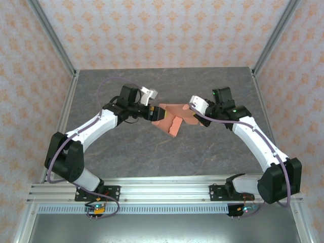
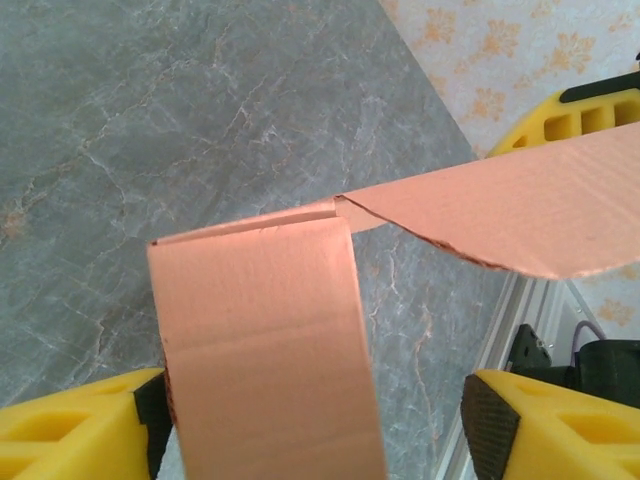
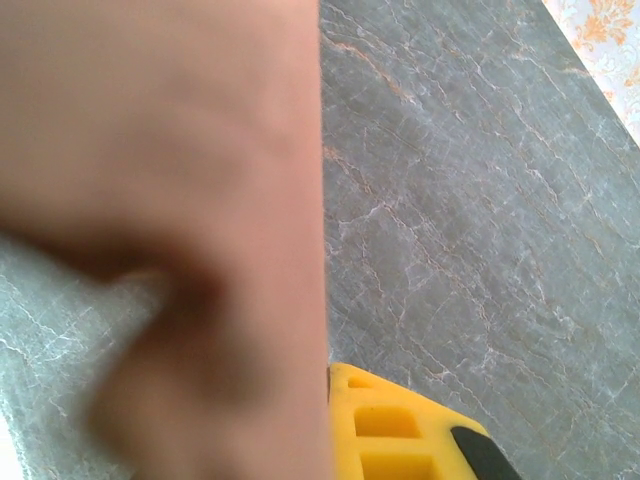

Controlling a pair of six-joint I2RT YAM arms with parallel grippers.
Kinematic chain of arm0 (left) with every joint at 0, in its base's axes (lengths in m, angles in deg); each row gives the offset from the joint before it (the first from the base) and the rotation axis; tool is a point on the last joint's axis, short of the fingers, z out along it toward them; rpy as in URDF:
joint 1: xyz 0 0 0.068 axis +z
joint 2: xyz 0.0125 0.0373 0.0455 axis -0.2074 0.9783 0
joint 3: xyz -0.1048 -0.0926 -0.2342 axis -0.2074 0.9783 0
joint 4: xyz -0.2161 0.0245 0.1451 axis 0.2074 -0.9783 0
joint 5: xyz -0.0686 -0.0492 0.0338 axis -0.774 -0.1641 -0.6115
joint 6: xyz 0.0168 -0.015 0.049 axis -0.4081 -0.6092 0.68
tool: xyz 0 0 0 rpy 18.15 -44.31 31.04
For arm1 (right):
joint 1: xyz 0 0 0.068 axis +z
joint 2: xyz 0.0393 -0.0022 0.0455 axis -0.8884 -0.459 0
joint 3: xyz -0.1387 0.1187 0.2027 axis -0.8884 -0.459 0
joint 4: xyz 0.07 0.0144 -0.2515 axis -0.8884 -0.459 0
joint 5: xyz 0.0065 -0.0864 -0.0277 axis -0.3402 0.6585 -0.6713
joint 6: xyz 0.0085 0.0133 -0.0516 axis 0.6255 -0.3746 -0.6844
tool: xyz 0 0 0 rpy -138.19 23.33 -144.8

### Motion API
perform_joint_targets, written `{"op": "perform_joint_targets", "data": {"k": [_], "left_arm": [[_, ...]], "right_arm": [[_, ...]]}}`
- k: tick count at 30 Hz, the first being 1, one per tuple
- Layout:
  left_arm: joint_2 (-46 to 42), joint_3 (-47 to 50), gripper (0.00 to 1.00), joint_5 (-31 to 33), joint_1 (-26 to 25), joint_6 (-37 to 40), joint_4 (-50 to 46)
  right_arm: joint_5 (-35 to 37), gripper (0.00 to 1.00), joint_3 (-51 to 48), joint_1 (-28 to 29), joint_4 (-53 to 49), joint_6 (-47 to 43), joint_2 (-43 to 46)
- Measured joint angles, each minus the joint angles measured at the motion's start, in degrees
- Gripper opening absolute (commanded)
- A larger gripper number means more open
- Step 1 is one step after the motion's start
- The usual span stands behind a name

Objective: Fold the paper box

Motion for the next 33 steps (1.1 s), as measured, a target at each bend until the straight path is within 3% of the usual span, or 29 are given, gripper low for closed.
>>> {"op": "perform_joint_targets", "data": {"k": [4, 7, 8, 10, 15, 20, 28, 30, 33], "left_arm": [[0.37, -0.85, 0.40, 1.55, -0.24, 0.83, -0.96], [0.35, -0.96, 0.33, 2.69, -0.26, 0.85, -1.29], [0.35, -0.96, 0.32, 2.97, -0.31, 0.79, -1.27], [0.35, -0.96, 0.32, 3.48, -0.28, 0.20, -0.85], [0.35, -0.63, 0.32, 5.38, -0.28, -3.91, 1.77], [0.52, 1.18, 0.32, 7.65, -0.28, -10.75, 8.28], [7.91, 5.79, 0.33, 10.38, -0.42, -23.32, 22.82], [10.54, 7.08, 0.34, 11.04, -0.59, -25.88, 25.22], [12.83, 7.54, 0.39, 10.95, -0.68, -28.87, 28.37]], "right_arm": [[-0.42, 0.00, 0.00, -0.02, -0.04, 0.76, 0.46], [-0.44, 0.00, 0.00, 0.00, 0.04, 1.25, 0.48], [-0.42, 0.08, 0.00, 0.00, 0.07, 1.53, 0.48], [-0.46, 0.33, -0.28, 0.00, 1.33, 3.28, 0.66], [0.59, 0.48, -4.94, -0.02, 11.82, 12.55, 4.55], [6.73, 0.65, -11.17, -0.79, 22.99, 27.69, 9.18], [20.37, 0.68, -14.91, -0.92, 25.11, 49.70, 15.41], [22.18, 0.64, -15.82, -0.92, 24.28, 54.55, 17.11], [21.59, 0.48, -17.46, -0.94, 22.01, 60.22, 18.12]]}}
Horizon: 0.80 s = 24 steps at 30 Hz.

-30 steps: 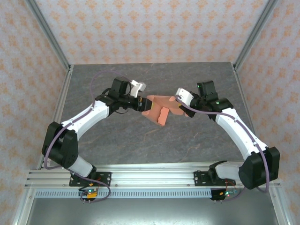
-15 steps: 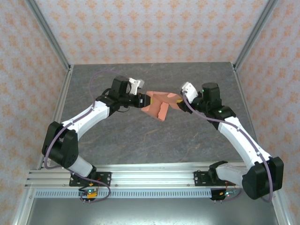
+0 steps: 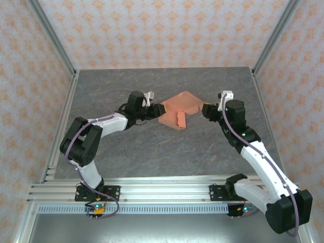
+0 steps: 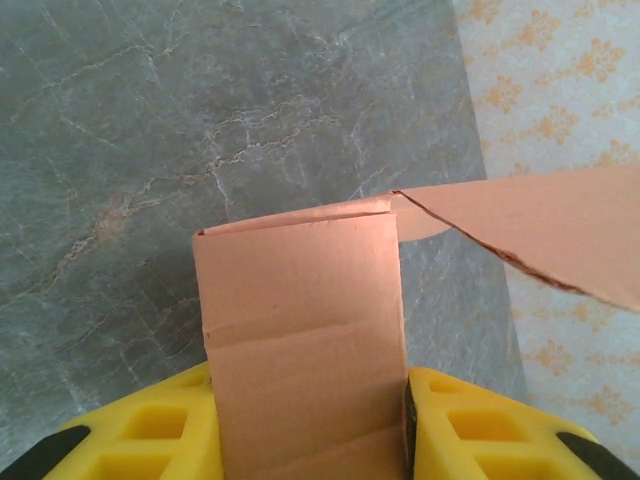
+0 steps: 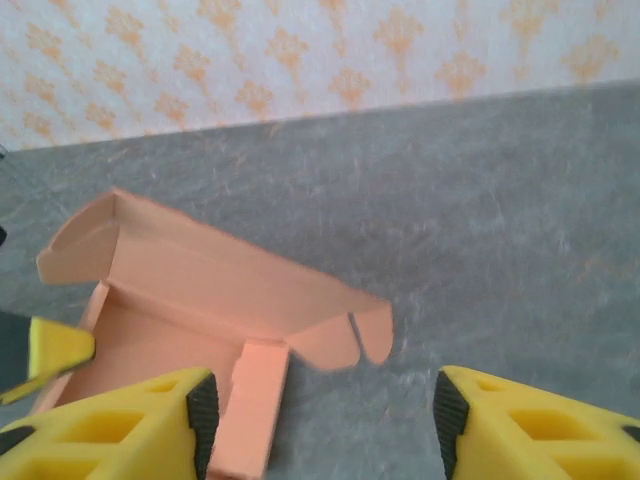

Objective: Fold the paper box

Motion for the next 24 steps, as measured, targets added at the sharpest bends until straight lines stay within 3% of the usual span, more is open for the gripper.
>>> {"op": "perform_joint_targets", "data": {"k": [4, 8, 13, 19, 24], "left_arm": [[0.13, -0.02, 0.59, 0.50, 0.00, -0.98, 1.03], [1.03, -0.22, 0.63, 1.49, -0.26, -0.09, 0.50], [2.86, -0.39, 0.62, 1.60, -0.26, 0.76, -0.68], [4.46, -0.98, 0.47, 1.95, -0.26, 1.25, -1.18], [4.46, -1.11, 0.43, 2.19, -0.26, 1.40, -1.70]], "right_arm": [[-6.08, 0.48, -1.49, 0.02, -2.27, 4.28, -4.04], [-9.53, 0.51, -2.91, 1.03, -1.75, 7.56, -11.21], [-10.69, 0.51, -3.41, 1.53, -0.07, 9.88, -18.80], [-11.13, 0.52, -1.75, 1.70, 3.48, 11.15, -27.45], [-11.28, 0.51, 0.46, 1.70, 7.02, 12.90, -33.35]]}}
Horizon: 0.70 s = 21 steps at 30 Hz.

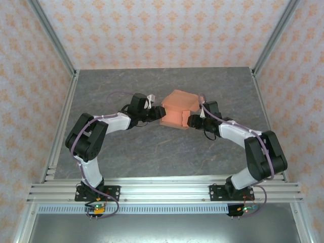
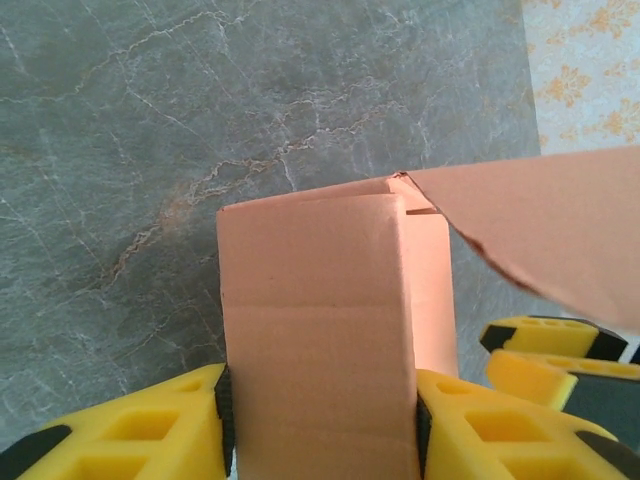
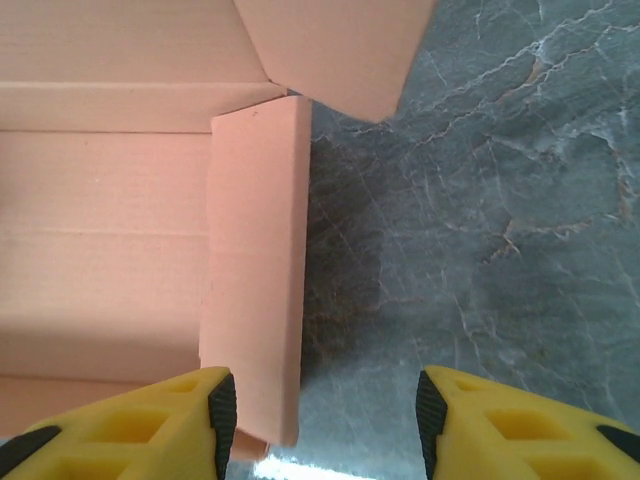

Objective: Fold the paper box

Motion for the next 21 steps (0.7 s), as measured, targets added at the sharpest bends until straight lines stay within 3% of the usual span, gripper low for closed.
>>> {"op": "perform_joint_targets", "data": {"k": [11, 18, 21], "left_arm": [[-0.07, 0.02, 0.41, 0.35, -0.28, -1.62, -0.09], [-0.09, 0.02, 0.40, 1.53, -1.55, -2.51, -0.20], [-0.09, 0.02, 0.39, 1.97, -1.88, -2.99, -0.17]], "right_arm": [[0.44, 0.47, 4.55, 1.27, 4.59, 3.61, -6.49], [5.95, 0.28, 6.58, 4.09, 3.98, 3.52, -10.03], [9.14, 0.27, 8.33, 4.85, 2.71, 2.75, -11.85]]}}
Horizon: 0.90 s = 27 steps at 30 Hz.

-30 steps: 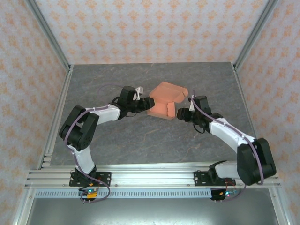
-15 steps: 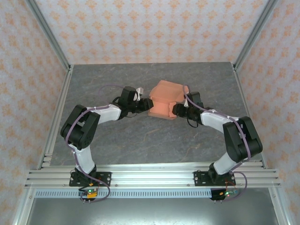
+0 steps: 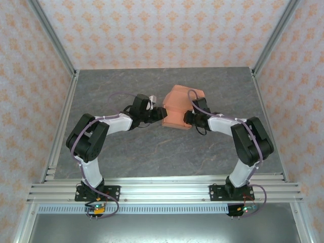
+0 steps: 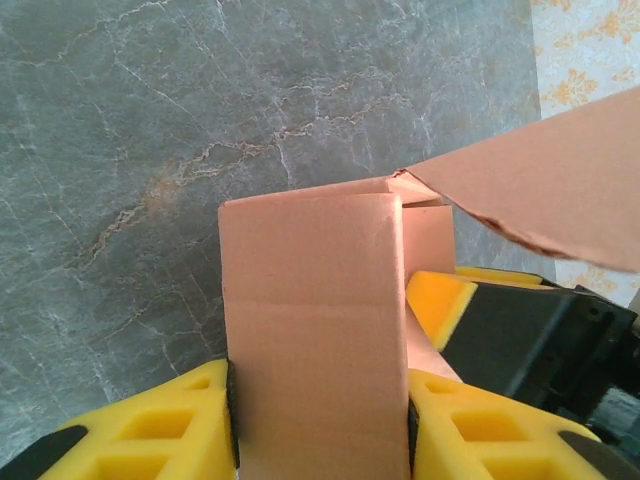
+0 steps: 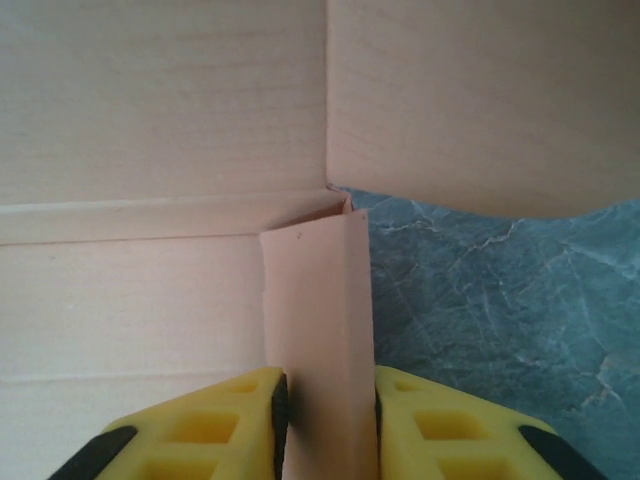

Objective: Fold the paper box

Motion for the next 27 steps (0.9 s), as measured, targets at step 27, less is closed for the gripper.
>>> {"op": "perform_joint_targets", "data": {"k": [27], "left_arm": [[-1.20, 0.00, 0.38, 3.17, -2.16, -2.21, -0.07]], "right_arm": [[38.03, 0.18, 11.76, 8.37, -14.16, -4.11, -11.10]]}}
